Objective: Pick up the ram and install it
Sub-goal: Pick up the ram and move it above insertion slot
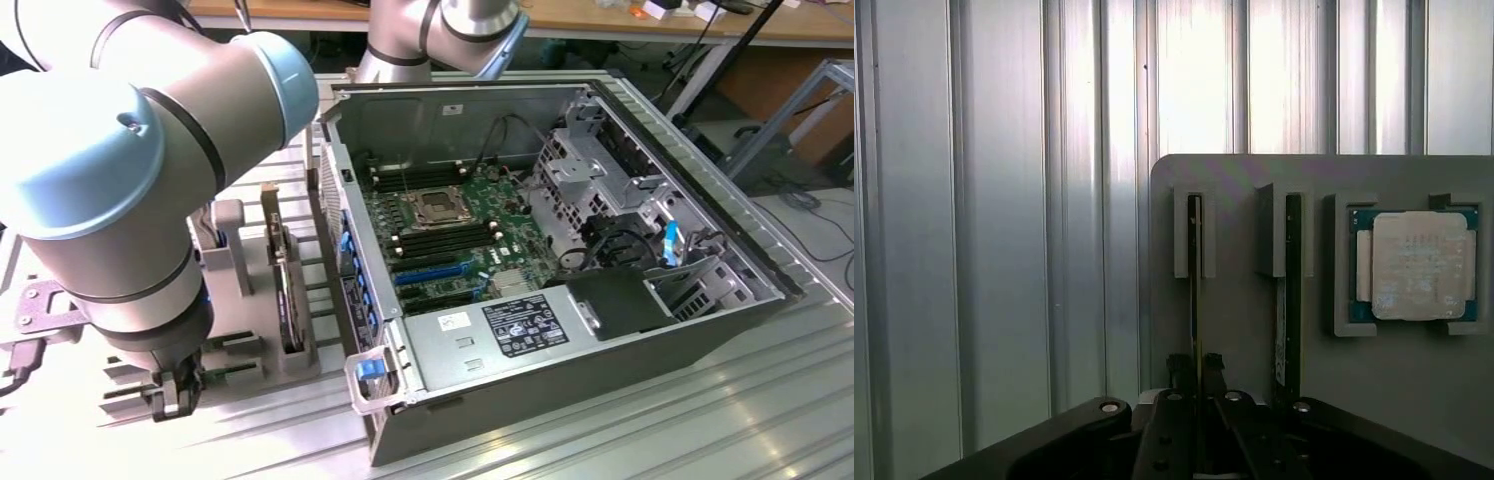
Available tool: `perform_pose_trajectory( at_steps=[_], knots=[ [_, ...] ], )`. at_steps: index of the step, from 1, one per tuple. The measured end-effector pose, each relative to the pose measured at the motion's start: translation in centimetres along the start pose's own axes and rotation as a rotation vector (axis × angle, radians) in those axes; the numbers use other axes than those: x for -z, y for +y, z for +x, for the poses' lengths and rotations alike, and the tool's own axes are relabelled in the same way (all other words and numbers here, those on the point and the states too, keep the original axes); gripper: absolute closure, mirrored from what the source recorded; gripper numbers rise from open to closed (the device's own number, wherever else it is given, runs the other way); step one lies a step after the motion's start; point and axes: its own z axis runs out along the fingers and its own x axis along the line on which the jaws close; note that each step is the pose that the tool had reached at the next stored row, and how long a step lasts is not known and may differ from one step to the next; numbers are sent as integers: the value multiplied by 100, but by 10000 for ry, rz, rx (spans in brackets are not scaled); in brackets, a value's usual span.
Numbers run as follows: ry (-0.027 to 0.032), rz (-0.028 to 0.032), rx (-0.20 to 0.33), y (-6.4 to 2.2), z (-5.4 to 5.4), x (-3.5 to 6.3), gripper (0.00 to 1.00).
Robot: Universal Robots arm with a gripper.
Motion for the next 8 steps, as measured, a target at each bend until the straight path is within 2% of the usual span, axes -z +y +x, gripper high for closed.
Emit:
perform_pose_trajectory(
  at_steps=[3, 5, 8],
  knots=[
    [2, -1, 0, 6, -9, 159, 86],
    [3, -1, 0, 13, -13, 328, 86],
    [4, -2, 4, 18, -17, 459, 86]
  ],
)
